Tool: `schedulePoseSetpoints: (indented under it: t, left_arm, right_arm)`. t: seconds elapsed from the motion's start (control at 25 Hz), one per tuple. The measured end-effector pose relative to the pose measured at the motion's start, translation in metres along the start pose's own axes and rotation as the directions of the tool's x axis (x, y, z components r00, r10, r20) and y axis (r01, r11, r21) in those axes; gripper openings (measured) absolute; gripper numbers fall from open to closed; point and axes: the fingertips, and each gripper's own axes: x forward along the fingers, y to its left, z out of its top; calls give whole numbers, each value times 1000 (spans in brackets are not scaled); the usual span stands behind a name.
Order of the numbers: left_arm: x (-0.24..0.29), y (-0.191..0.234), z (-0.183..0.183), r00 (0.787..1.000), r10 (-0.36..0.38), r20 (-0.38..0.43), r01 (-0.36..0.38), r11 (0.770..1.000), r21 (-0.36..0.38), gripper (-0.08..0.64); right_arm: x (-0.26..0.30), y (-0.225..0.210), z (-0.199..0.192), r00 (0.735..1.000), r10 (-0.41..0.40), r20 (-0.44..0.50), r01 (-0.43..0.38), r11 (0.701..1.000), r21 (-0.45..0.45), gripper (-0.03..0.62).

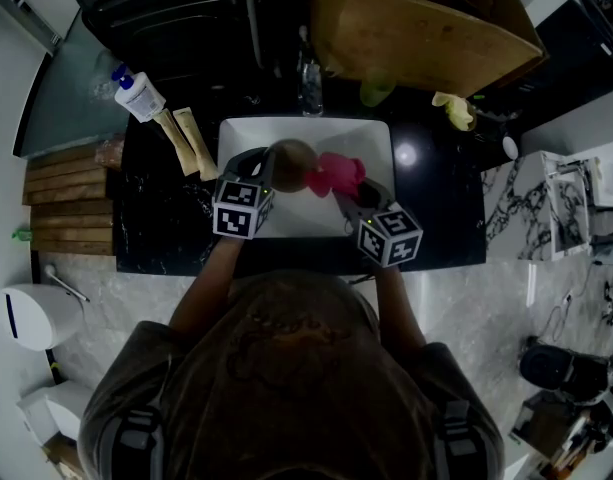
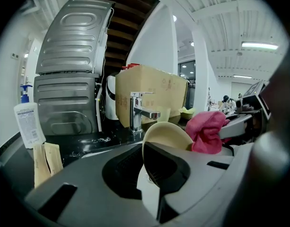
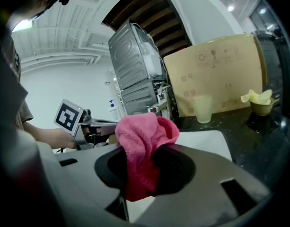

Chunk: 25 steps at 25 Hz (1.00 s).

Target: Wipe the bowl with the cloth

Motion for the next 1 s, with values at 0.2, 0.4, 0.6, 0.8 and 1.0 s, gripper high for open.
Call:
schedulePoseSetpoints:
  t: [0.2, 0.4, 0.6, 0.8, 1.0]
  left_arm:
    - [-12, 7, 5, 999, 21, 41, -21, 1000, 0, 21]
    - [-25, 4, 24, 992, 15, 129, -17, 1000, 10, 21]
    - [-39, -3, 48, 969, 1, 246, -6, 1000, 21, 21]
    - [-58, -10, 72, 937, -17, 350, 2, 999, 45, 21]
    - [-80, -14, 95, 880, -26, 474, 1, 999, 52, 21]
  right_arm:
    - [-11, -18, 5, 995, -79, 55, 77, 996, 38, 110]
    - [-22, -20, 16, 985, -122, 125, 120, 992, 26, 110]
    - [-31, -19, 28, 968, -154, 198, 154, 988, 14, 110]
    - [-44, -14, 50, 945, -173, 277, 186, 982, -19, 109]
    - [-52, -3, 67, 924, -165, 346, 190, 981, -38, 109]
